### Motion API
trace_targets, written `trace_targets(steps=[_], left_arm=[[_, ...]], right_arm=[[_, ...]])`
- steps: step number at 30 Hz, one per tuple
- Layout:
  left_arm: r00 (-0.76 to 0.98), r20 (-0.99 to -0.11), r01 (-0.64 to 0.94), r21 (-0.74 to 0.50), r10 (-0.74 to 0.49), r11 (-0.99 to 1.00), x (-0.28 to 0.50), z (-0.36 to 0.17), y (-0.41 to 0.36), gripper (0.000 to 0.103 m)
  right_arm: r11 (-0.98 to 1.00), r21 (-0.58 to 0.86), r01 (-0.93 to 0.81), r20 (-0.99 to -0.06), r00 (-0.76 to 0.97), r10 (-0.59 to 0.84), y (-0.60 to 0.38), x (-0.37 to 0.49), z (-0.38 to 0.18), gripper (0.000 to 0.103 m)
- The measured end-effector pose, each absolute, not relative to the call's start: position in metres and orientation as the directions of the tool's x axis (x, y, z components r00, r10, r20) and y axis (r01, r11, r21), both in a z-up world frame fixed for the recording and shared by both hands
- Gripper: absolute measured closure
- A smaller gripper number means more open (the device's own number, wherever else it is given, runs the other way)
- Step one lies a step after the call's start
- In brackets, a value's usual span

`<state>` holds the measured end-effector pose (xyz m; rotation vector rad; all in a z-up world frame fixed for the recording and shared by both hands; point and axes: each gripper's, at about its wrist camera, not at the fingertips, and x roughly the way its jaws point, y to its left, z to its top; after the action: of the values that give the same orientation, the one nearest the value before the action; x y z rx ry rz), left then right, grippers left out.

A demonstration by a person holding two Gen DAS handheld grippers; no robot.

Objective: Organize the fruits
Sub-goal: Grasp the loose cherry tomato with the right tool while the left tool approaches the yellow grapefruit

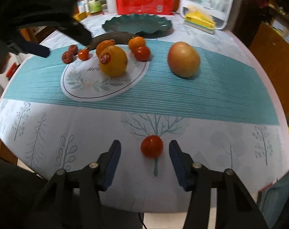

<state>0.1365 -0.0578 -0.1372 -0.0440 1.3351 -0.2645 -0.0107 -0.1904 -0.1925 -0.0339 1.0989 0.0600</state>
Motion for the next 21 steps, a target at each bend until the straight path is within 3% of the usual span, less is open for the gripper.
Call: trace_targets(steps=[7,15,21], left_arm=[[0.13,-0.959,0.065,-0.243,-0.25,0.968,0.158,-0.165,-0.068,0.001],[0.078,-0.956,-0.016,-0.286,-0.284,0.958,0.175,-0.187,-0.079,0.01],[0.078,-0.954,-0.038,-0.294,-0.29,0.955,0.181,-0.195,-0.083,0.028]], right_arm=[[0.986,0.056,-0.156,-0.901,0.417,0.117,-0.207,0.002,-0.196,0.076],[0.959,0.15,-0.241,-0.91,0.345,0.229,-0.219,0.012,-0.199,0.077],[0.952,0.175,-0.251,-0.911,0.325,0.254,-0.22,0.014,-0.199,0.078]])
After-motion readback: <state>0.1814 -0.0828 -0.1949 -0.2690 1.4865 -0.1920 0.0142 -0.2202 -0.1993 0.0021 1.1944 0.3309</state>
